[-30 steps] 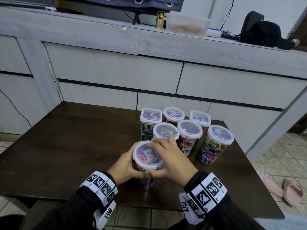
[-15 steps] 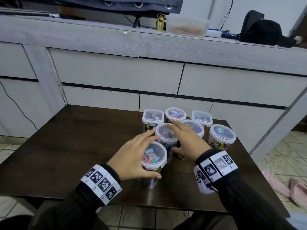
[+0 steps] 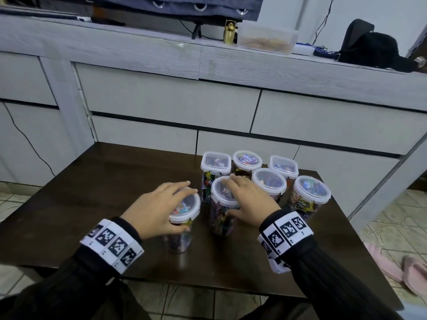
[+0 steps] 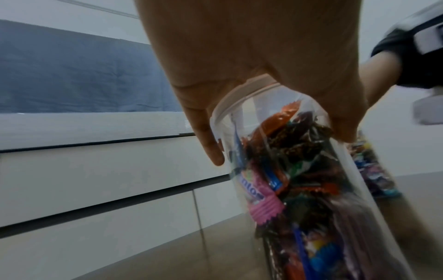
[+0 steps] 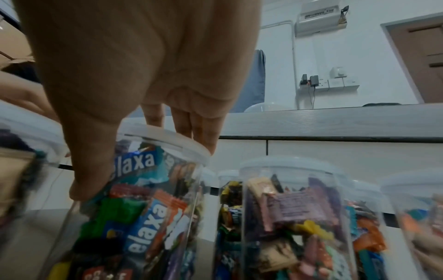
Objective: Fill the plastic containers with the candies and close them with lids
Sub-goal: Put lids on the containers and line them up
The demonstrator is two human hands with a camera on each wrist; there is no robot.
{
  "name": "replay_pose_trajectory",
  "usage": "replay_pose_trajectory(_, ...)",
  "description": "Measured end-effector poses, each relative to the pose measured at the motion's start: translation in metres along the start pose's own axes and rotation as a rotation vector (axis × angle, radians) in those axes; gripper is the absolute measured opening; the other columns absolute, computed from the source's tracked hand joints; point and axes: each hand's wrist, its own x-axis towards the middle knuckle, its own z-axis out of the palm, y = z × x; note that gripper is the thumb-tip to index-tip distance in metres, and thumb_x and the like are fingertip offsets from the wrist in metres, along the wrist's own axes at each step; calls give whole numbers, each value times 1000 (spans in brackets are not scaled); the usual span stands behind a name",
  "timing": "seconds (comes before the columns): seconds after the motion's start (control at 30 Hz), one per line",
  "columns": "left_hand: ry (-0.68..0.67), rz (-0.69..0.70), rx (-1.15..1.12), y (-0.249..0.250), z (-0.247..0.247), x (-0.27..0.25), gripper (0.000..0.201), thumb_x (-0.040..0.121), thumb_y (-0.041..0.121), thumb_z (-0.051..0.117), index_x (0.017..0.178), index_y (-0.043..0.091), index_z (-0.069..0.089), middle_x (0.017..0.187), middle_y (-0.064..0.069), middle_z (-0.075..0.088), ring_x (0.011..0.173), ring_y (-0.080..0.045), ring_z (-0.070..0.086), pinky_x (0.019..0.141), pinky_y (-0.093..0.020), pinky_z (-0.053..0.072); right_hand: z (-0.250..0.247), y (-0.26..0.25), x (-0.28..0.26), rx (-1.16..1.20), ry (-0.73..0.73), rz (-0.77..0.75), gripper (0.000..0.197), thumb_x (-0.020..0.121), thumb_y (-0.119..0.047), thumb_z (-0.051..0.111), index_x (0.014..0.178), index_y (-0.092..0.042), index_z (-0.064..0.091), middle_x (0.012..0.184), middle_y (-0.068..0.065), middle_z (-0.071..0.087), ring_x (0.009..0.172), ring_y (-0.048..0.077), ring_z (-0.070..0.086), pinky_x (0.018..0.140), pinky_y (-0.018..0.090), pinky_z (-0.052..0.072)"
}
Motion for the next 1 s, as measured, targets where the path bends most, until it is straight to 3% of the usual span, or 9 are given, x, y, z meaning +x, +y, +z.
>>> replay_pose_trajectory(0.13, 0, -193, -51, -35, -11, -14, 96, 71, 60, 73, 148, 35, 21, 157, 8, 28, 140, -9, 33, 107, -32, 39, 2, -30, 4, 26, 14, -78, 70, 80, -30, 73, 137, -20, 33, 153, 12, 26, 139, 28, 30, 106, 42, 41)
replay_pose_trajectory(0.27, 27, -224, 188, -64, -23, -20, 86, 69, 59, 76, 140, 25, 43, 157, -1, 30, 147, -17, 22, 114, -41, 30, 8, -72, 29, 44, 12, -140, 68, 80, -22, 73, 135, -18, 33, 154, 14, 22, 141, 29, 24, 107, 43, 39)
replay_pose_trajectory(0.37, 58, -296, 294, -79, -28, -21, 77, 61, 44, 87, 128, 21, 58, 137, -8, 52, 129, -28, 45, 97, -47, 45, 10, -98, 58, 63, 41, -116, 68, 79, -13, 72, 136, -15, 34, 150, 16, 27, 138, 33, 29, 106, 44, 40)
replay_pose_trajectory(0.5, 53, -405, 340, -108, -29, -2, 71, 66, 35, 85, 129, 22, 54, 124, -4, 54, 109, -25, 54, 84, -40, 48, 9, -118, 106, -35, 91, -61, 67, 77, -16, 73, 134, -12, 37, 136, 15, 39, 126, 33, 38, 102, 45, 40)
replay_pose_trajectory(0.6, 54, -440, 332, -137, -29, 18, 67, 71, 30, 83, 129, 22, 51, 124, -3, 52, 107, -23, 54, 79, -38, 50, 8, -122, 146, -170, 126, -49, 63, 79, -23, 70, 133, -12, 39, 134, 13, 46, 122, 32, 42, 97, 45, 38)
replay_pose_trajectory(0.87, 44, -409, 290, -206, -28, 91, 63, 69, 20, 84, 122, 17, 49, 115, -5, 49, 107, -26, 53, 70, -38, 49, 22, -117, 258, -207, 203, -45, 35, 95, -14, 46, 129, -8, 44, 128, 13, 50, 120, 31, 45, 93, 39, 41)
replay_pose_trajectory(1.0, 46, -411, 252, -231, -28, 120, 60, 73, 15, 82, 122, 15, 48, 118, -7, 47, 111, -26, 51, 78, -40, 51, 28, -107, 303, -243, 197, -20, 35, 97, -13, 40, 131, -7, 43, 132, 14, 50, 123, 31, 43, 94, 39, 40)
